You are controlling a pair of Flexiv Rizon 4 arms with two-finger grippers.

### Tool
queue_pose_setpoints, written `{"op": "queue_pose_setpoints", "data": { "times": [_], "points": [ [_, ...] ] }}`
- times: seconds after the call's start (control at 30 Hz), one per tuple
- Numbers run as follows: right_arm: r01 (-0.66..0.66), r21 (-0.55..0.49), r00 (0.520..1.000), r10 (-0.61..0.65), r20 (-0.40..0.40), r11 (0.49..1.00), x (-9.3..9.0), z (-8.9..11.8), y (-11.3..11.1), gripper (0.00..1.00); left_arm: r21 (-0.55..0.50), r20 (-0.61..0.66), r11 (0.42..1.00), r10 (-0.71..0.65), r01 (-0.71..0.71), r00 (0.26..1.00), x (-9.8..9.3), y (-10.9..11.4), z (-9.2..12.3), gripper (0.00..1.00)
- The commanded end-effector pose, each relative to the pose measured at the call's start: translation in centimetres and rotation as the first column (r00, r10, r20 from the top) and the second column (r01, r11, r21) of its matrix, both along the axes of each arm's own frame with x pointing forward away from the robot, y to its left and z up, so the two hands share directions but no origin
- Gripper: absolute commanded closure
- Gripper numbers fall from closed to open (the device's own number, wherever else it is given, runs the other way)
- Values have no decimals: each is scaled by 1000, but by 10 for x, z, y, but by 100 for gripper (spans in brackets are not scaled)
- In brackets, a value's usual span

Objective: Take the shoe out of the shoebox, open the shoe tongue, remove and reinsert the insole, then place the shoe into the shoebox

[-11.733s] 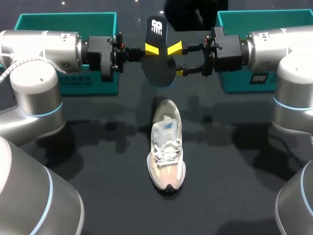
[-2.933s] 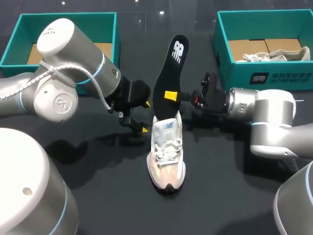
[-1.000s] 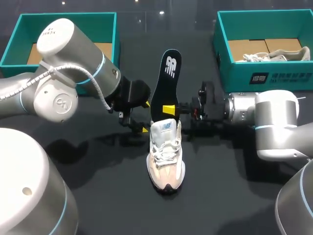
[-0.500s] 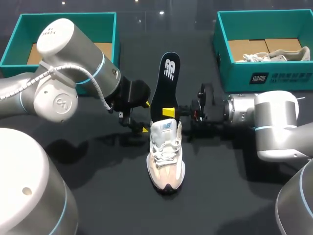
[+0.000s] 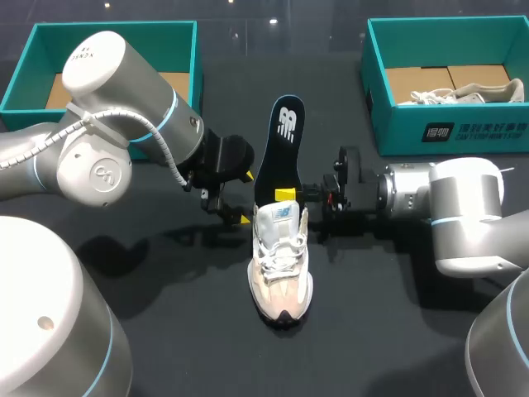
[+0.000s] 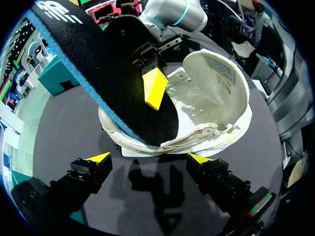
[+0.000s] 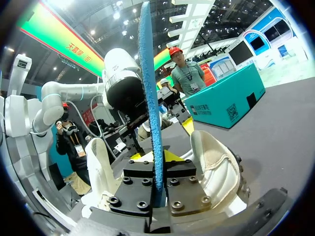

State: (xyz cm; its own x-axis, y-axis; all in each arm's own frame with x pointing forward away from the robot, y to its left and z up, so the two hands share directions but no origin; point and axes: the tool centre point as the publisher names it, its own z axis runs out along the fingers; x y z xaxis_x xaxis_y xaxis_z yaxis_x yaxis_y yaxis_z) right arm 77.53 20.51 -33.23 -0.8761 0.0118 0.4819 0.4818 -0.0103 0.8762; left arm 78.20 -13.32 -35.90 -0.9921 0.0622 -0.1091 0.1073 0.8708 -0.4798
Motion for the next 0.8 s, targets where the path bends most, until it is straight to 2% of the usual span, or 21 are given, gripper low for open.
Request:
{"op": "queue_pose_setpoints", "data": {
  "times": [0.03,0.33,0.8],
  "points": [
    [-2,-8,1000,2,-11,1000,-5,-8,2,100,3,0,1000,0,0,1000,0,0,1,0],
    [-7,-64,998,4,-55,998,-13,-18,6,100,3,0,1000,0,0,1000,0,0,1,0],
    [-26,-116,992,12,-123,993,-13,-29,6,100,3,0,1000,0,0,1000,0,0,1,0]
  ]
}}
